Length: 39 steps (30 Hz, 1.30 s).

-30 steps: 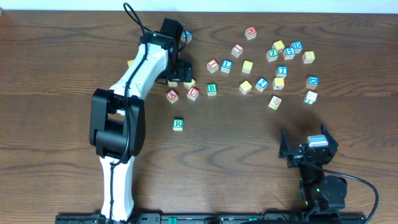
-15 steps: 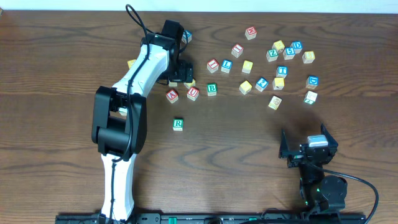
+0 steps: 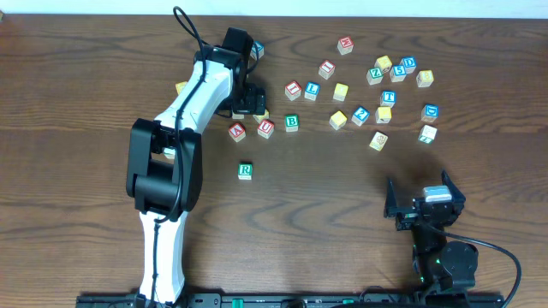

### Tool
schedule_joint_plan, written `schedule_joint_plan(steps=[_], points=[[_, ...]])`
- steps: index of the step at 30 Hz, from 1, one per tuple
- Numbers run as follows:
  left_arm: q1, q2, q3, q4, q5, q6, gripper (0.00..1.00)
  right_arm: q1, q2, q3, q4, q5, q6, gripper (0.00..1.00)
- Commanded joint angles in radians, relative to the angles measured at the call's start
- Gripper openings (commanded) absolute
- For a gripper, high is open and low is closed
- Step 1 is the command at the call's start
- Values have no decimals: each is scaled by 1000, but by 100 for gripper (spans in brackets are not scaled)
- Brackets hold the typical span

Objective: Spell out ROBOT
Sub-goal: 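Lower the left gripper around the yellow O block and close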

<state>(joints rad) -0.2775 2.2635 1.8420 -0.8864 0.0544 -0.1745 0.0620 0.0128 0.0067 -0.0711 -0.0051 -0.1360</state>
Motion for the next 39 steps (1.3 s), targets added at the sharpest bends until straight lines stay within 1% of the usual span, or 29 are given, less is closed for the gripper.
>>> schedule_joint_plan(steps=[1, 3, 4, 6, 11, 13, 17, 23, 31, 37, 39], points=[[5, -5, 12, -13, -18, 24, 90, -6, -3, -1, -5, -5, 8, 99], [4, -5, 13, -13, -18, 24, 84, -6, -3, -1, -4, -5, 8, 99], [4, -5, 13, -13, -18, 24, 78, -6, -3, -1, -4, -5, 8, 99], [4, -5, 13, -13, -18, 24, 75, -6, -3, -1, -4, -5, 8, 99], [4, -5, 13, -14, -18, 24, 77, -6, -3, -1, -4, -5, 8, 99], [4, -5, 13, -14, -17, 24, 84, -6, -3, -1, -4, -5, 8, 99], [4, -5, 21, -29, -17, 24, 89, -6, -3, -1, -5, -5, 8, 99], [4, -18, 42, -54, -17, 24, 88, -6, -3, -1, -4, -5, 8, 99], [4, -123, 43, -56, 7, 25, 89, -6, -3, -1, -5, -5, 8, 99], [4, -149, 43, -55, 6, 25, 89, -6, -3, -1, -4, -5, 8, 99], [4, -148, 43, -55, 5, 25, 87, -6, -3, -1, -4, -5, 8, 99]])
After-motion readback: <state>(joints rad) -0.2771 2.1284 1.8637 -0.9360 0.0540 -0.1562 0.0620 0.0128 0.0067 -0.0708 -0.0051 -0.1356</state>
